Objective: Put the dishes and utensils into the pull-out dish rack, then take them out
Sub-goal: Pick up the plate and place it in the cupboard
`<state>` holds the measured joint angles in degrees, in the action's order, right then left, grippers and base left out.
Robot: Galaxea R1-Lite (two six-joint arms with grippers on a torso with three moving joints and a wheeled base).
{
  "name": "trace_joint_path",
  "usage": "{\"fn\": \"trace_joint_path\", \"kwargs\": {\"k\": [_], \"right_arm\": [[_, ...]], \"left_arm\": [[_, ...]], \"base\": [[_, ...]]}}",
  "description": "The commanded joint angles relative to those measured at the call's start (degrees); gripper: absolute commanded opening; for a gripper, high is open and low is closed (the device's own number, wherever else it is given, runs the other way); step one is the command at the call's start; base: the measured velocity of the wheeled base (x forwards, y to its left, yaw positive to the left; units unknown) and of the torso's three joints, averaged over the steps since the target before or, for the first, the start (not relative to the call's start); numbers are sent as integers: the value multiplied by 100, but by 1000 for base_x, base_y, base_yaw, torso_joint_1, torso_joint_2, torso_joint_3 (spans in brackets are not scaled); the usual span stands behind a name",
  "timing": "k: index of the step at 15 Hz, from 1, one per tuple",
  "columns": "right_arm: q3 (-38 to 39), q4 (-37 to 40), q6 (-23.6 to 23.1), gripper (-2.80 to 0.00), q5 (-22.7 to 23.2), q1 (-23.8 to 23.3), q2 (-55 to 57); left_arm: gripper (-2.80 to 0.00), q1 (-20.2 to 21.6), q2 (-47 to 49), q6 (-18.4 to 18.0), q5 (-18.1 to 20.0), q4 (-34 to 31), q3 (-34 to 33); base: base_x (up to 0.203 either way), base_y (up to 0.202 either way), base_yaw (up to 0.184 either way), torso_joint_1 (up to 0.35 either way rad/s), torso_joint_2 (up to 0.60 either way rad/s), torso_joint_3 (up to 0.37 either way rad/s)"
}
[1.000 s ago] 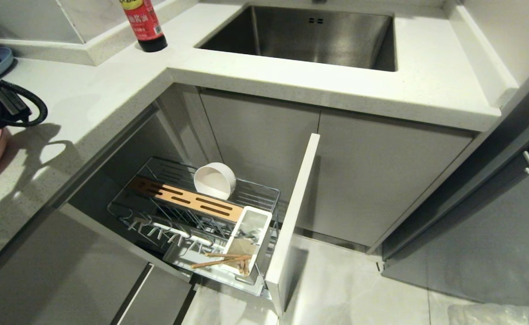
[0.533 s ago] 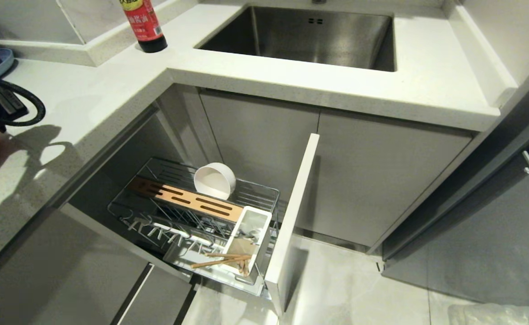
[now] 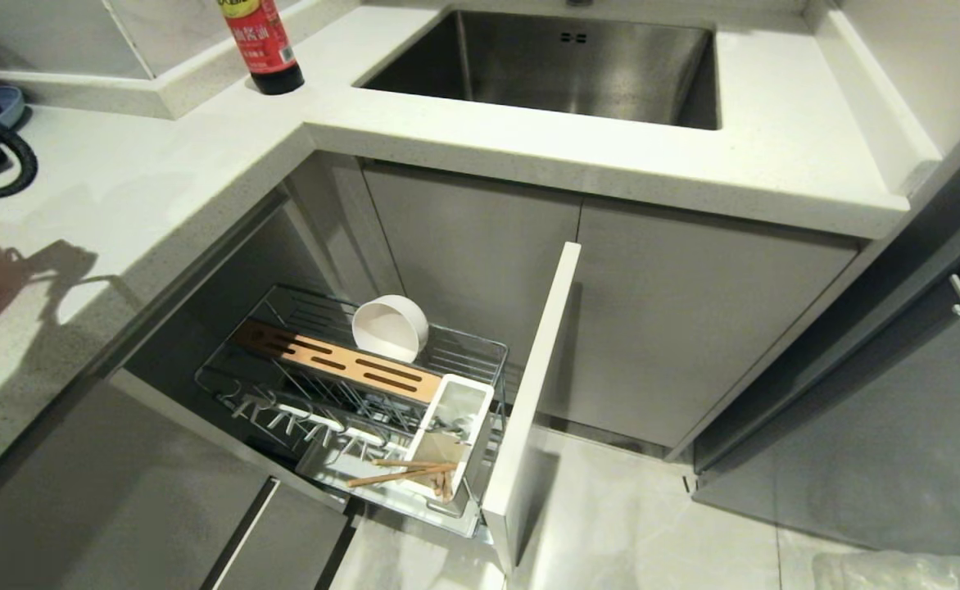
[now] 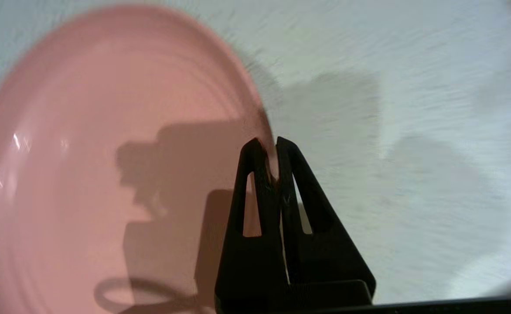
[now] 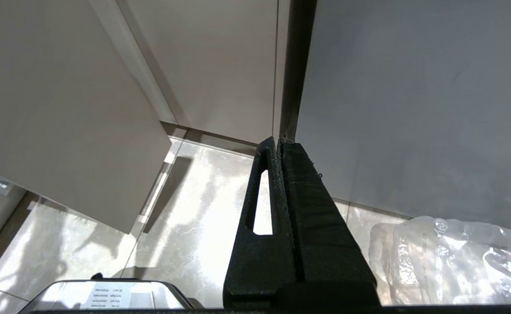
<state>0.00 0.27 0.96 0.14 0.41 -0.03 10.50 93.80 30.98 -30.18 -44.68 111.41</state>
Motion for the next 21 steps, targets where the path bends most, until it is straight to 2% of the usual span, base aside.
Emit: {"fn": "trace_joint_path", "kwargs": {"k": [1, 4, 6, 11, 15, 17, 19, 21], "right_arm": [[-2, 0, 0, -280, 3, 0, -3], [0, 0, 0, -280, 3, 2, -4], [0, 0, 0, -280, 3, 2, -1], [0, 0, 0, -280, 3, -3, 0], [-1, 0, 0, -280, 3, -1, -2], [0, 0, 0, -280, 3, -3, 3], [-5, 0, 0, -280, 3, 2, -2], [0, 0, 0, -280, 3, 2, -4]], "left_arm": [[-280, -178, -416, 10, -36, 159, 3], [-280, -799, -889, 193, -63, 307, -2], [-280, -1395, -1114, 274, -253, 363, 1], [-280, -2947, -1549, 1064, -688, 717, -5], [-280, -4274, -1878, 2050, -693, 838, -124], [-280, -4910, -2056, 2585, -689, 928, -658], [-280, -5213, -2124, 3125, -697, 1233, -1074], [-280, -5395, -2203, 3465, -709, 1510, -1698]], "base": [[0, 0, 0, 0, 0, 0], [0, 0, 0, 0, 0, 0], [0, 0, 0, 0, 0, 0], [0, 0, 0, 0, 0, 0], [0, 0, 0, 0, 0, 0], [0, 0, 0, 0, 0, 0], [0, 0, 0, 0, 0, 0], [0, 0, 0, 0, 0, 0]]}}
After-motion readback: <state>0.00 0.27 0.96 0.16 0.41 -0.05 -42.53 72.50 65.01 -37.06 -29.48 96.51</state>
